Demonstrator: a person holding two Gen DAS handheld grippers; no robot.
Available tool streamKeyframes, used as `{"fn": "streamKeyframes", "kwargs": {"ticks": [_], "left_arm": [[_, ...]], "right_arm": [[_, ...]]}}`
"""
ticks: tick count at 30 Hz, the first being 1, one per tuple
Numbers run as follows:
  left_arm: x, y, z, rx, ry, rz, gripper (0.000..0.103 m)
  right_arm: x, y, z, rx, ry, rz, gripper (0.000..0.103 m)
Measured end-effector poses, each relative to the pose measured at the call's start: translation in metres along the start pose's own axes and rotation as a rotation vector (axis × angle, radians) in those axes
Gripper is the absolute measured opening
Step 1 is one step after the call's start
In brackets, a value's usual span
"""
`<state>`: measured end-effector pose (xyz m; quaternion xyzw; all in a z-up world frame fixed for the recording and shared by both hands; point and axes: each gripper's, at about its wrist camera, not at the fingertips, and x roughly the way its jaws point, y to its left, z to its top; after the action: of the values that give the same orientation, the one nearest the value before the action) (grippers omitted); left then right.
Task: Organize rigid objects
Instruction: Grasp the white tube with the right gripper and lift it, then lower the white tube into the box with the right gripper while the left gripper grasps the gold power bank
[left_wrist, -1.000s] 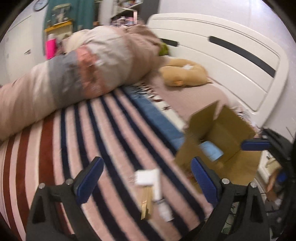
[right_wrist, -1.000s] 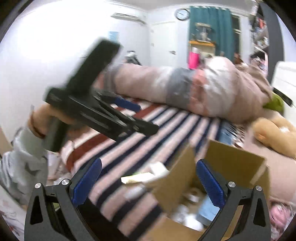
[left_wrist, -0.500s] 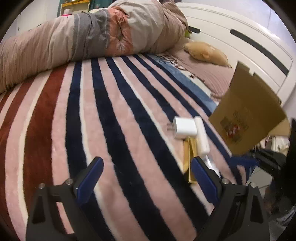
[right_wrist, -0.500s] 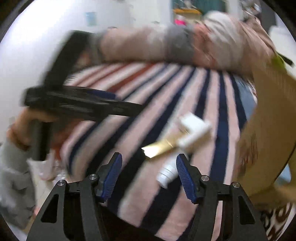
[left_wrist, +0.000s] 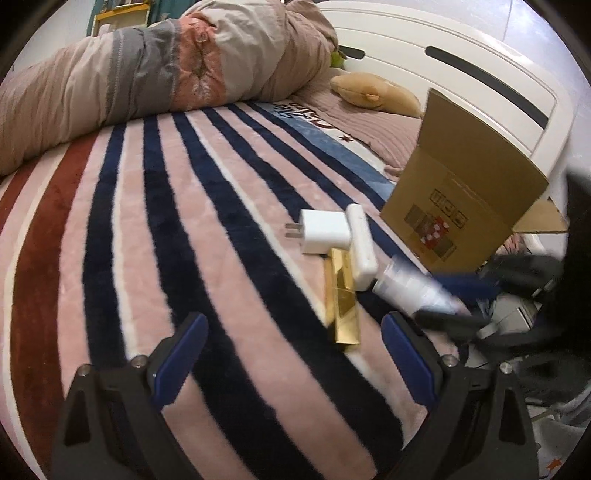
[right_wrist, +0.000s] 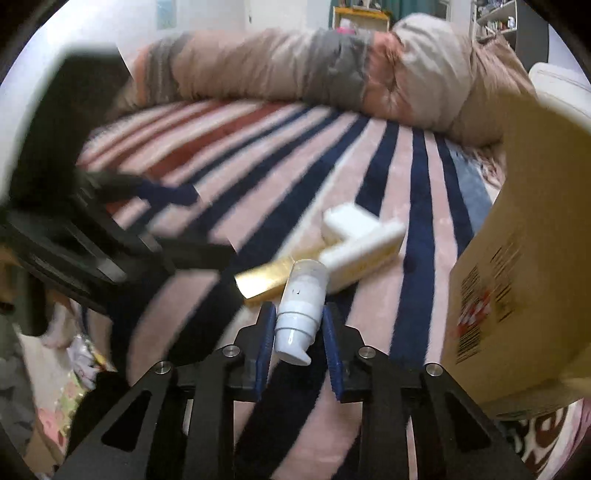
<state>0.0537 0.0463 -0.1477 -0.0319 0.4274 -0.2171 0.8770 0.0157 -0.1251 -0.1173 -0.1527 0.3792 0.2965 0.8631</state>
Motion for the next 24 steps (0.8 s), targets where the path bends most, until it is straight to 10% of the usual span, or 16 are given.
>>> {"fn": "streamKeyframes", "kwargs": {"ticks": [10, 17, 24], "left_arm": [[0.030, -0.029, 0.008, 0.052, 0.054, -0.028, 0.064], [0.061, -0.044, 0.014, 0.097, 0.103, 0.056, 0.016], [0.065, -0.047, 0.011, 0.134, 0.089, 0.106, 0.016]], "right_arm": [[-0.121, -0.049, 0.063, 0.005, -0.243, -0.054, 0.021], [-0.106, -0.115, 0.057, 0.109, -0.106, -0.163, 0.021], [-0.075, -0.128, 0.038, 0.135, 0.037, -0.190, 0.021]]}}
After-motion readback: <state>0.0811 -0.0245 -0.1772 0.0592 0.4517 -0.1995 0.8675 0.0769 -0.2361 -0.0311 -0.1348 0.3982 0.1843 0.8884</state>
